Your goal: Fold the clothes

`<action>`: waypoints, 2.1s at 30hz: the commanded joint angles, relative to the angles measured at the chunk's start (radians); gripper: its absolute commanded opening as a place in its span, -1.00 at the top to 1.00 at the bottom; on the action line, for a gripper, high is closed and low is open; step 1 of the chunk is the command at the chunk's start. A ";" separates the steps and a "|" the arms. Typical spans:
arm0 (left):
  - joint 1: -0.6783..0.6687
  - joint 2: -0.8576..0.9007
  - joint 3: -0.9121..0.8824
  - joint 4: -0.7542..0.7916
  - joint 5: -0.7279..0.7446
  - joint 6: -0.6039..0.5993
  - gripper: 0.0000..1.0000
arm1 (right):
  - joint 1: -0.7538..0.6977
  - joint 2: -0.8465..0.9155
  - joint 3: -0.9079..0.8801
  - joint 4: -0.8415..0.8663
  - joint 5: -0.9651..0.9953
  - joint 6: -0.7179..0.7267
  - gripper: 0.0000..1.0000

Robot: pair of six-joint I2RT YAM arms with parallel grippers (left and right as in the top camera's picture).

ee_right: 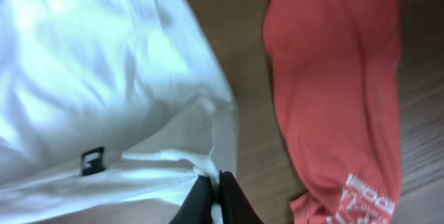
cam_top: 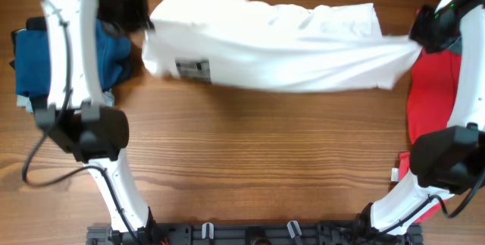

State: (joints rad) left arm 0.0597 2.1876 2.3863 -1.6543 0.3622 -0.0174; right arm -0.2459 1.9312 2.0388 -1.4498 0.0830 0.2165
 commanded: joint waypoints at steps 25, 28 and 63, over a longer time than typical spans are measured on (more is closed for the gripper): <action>0.055 -0.579 -1.005 0.250 -0.051 -0.021 0.92 | -0.174 -0.479 -0.861 0.233 -0.241 -0.049 0.91; 0.058 -0.652 -1.075 0.287 -0.117 -0.090 0.92 | -0.223 -0.555 -0.861 0.230 -0.231 -0.049 0.92; -0.007 -0.603 -1.205 0.767 -0.211 -0.253 0.92 | -0.251 -0.349 -0.869 0.466 -0.314 -0.058 0.91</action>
State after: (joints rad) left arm 0.0765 1.5284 1.1839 -0.9112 0.1715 -0.2543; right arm -0.5171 1.5501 1.1767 -1.0149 -0.2253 0.1623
